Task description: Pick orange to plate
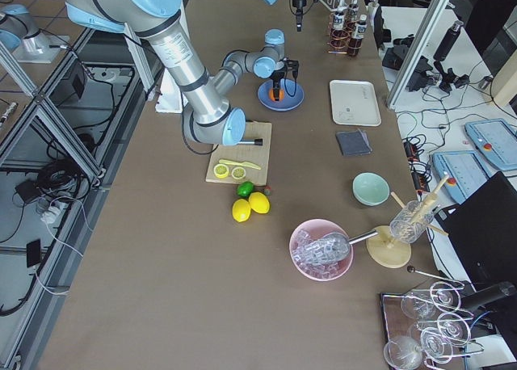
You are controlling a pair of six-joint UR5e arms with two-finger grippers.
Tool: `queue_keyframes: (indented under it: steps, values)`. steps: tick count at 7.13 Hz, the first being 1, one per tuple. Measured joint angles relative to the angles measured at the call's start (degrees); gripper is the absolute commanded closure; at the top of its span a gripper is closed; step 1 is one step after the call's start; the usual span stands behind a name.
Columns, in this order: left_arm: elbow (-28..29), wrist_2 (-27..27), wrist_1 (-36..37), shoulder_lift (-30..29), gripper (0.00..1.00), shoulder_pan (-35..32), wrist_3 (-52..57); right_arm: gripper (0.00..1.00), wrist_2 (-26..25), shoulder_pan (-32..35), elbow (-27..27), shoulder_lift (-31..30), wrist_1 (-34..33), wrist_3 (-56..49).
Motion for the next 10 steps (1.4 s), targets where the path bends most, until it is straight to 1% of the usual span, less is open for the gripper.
queue_keyframes:
  steps: [1,2,3,4,5,6,7,8,9,10]
  values:
    - [-0.83,-1.50,2.02,-0.30,0.02,-1.53,0.08,0.00,3.58,3.21,2.35,-1.46,-0.24,-1.05]
    - [-2.43,-3.42,4.35,0.29,0.02,-4.37,1.49,0.00,8.64,8.37,6.62,-5.96,-0.41,-4.15]
    - [-3.89,-5.37,5.58,2.20,0.02,-7.61,5.17,0.00,13.72,14.82,11.16,-12.52,-0.49,-10.46]
    - [-4.68,-7.34,6.75,4.70,0.02,-11.21,10.82,0.00,18.97,22.30,14.39,-19.85,-0.53,-20.11]
    - [-4.92,-9.33,9.28,7.09,0.02,-15.75,18.58,0.00,23.86,30.53,16.29,-28.14,-0.54,-32.75]
    - [-4.63,-10.60,13.47,9.05,0.02,-20.27,28.10,0.00,27.23,38.28,16.80,-35.87,-0.56,-46.41]
    - [-4.04,-11.00,19.30,10.62,0.02,-23.99,37.93,0.00,29.13,45.34,16.41,-42.45,-0.80,-59.03]
    - [-3.59,-11.02,24.03,11.94,0.02,-26.78,44.60,0.00,29.87,50.99,15.72,-47.00,-1.87,-68.74]
    - [-3.30,-10.96,26.41,13.66,0.02,-28.58,48.15,0.00,30.00,55.22,14.88,-49.21,-4.24,-76.26]
    - [-3.23,-10.87,27.33,15.47,0.02,-29.32,49.78,0.00,29.82,57.94,14.34,-50.03,-6.64,-81.01]
